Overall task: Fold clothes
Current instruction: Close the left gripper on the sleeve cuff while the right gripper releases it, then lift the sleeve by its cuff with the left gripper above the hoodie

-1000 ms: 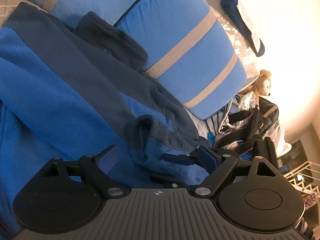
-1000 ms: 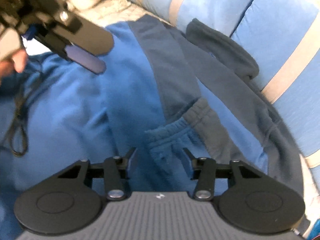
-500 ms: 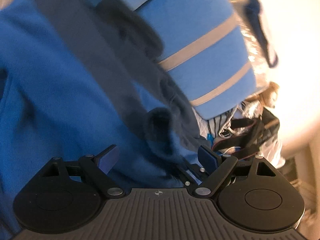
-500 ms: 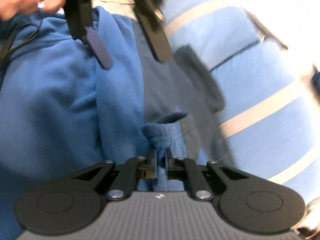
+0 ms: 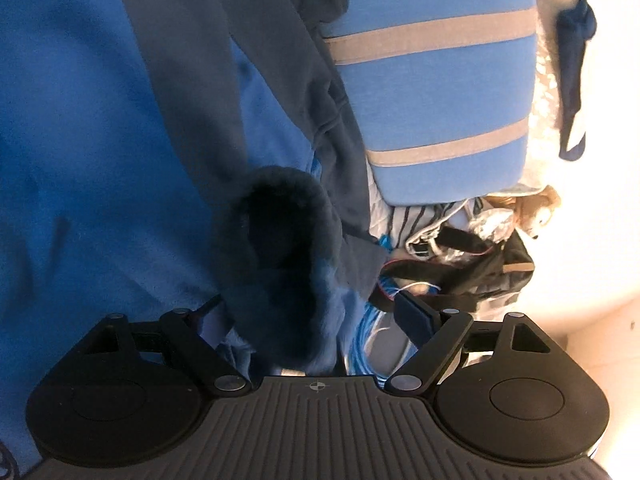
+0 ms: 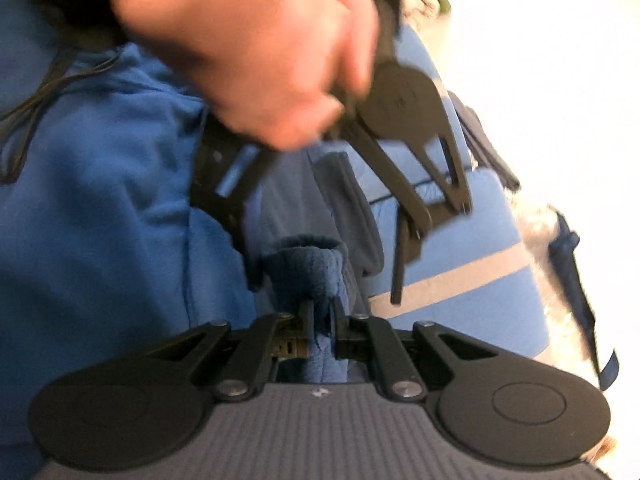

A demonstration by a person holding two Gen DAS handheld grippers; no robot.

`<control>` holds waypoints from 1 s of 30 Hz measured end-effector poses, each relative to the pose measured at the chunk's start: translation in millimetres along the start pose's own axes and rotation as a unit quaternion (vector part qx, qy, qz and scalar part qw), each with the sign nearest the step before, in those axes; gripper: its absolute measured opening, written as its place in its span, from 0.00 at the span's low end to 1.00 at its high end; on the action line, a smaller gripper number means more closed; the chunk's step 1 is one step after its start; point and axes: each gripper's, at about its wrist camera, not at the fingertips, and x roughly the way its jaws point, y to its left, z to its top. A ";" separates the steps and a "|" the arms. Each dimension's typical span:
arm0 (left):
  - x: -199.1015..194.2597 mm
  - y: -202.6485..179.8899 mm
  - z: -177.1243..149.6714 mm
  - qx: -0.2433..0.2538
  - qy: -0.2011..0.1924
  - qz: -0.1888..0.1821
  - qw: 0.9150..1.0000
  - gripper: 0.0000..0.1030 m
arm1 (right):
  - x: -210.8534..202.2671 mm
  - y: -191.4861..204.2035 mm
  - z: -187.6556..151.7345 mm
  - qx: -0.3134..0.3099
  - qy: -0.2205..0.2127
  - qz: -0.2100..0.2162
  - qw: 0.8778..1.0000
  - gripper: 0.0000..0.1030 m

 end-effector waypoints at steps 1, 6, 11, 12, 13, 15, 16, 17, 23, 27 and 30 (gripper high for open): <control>0.3 -2.6 -1.0 0.009 -0.001 0.011 1.000 0.64 | -1.9 1.7 1.1 -0.008 -0.002 0.000 1.000 0.07; -3.8 -5.4 -4.3 0.021 -0.009 0.035 0.999 0.45 | -2.5 -1.8 1.1 -0.014 -0.012 -0.004 1.000 0.07; -8.4 -8.4 -0.8 0.029 -0.010 0.038 0.999 0.25 | -4.0 2.9 -0.8 -0.034 -0.017 0.003 0.999 0.07; -8.9 -10.1 -1.2 0.034 -0.008 0.041 0.999 0.20 | -3.8 4.0 -0.9 -0.038 -0.017 0.002 0.999 0.07; -8.9 -12.6 -1.8 0.041 -0.007 0.042 0.998 0.15 | -3.9 4.3 -0.7 -0.038 -0.018 0.001 0.999 0.07; -11.7 -17.2 -2.4 0.051 -0.010 0.035 0.998 0.13 | -4.0 2.6 -1.1 -0.030 -0.021 -0.004 0.999 0.08; -13.9 -19.5 -2.7 0.054 -0.013 0.030 0.998 0.13 | -3.9 0.4 -1.7 -0.022 -0.019 -0.008 1.000 0.11; -16.2 -22.1 -3.0 0.058 -0.015 0.026 0.998 0.12 | -3.8 -2.1 -2.5 -0.013 -0.017 -0.013 1.000 0.29; -36.7 -44.5 -2.2 0.076 -0.037 -0.007 0.996 0.12 | 0.1 -28.5 -16.2 0.061 0.005 -0.040 0.997 0.82; -53.3 -63.2 -1.3 0.089 -0.053 -0.030 0.994 0.12 | 7.5 -49.1 -38.9 0.145 0.039 -0.050 0.987 0.84; -64.0 -79.1 -1.4 0.099 -0.064 -0.042 0.992 0.12 | 13.6 -60.0 -58.3 0.200 0.061 -0.053 0.976 0.91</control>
